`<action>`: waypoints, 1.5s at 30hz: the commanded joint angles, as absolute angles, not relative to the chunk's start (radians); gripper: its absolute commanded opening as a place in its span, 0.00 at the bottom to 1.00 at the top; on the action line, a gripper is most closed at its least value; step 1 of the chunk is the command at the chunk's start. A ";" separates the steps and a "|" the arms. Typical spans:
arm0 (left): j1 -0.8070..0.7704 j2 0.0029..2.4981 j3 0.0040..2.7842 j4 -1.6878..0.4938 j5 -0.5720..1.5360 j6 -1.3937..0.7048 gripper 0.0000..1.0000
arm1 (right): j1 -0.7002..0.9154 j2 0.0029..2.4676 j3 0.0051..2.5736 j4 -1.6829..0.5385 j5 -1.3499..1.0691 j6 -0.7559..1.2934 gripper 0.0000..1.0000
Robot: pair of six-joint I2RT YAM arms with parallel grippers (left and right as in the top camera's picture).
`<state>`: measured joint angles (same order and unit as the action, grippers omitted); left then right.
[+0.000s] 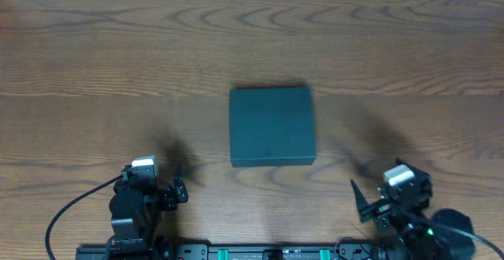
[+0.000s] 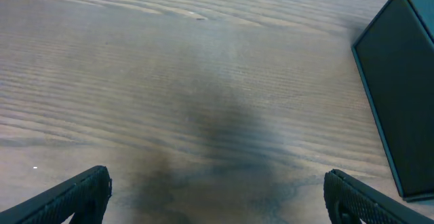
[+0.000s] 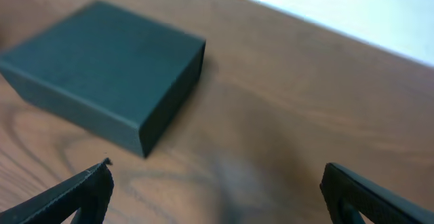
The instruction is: Pack container
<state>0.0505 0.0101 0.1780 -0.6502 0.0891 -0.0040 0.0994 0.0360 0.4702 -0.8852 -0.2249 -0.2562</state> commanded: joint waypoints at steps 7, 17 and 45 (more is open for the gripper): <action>0.048 0.004 0.179 -0.649 0.073 -0.017 0.98 | 0.063 0.014 0.282 -0.733 -0.251 -0.235 0.99; 0.048 0.004 0.179 -0.649 0.073 -0.017 0.99 | 0.044 0.006 0.154 -0.592 -0.171 0.048 0.99; 0.048 0.004 0.179 -0.649 0.073 -0.017 0.99 | 0.044 0.006 0.154 -0.594 -0.161 0.048 0.99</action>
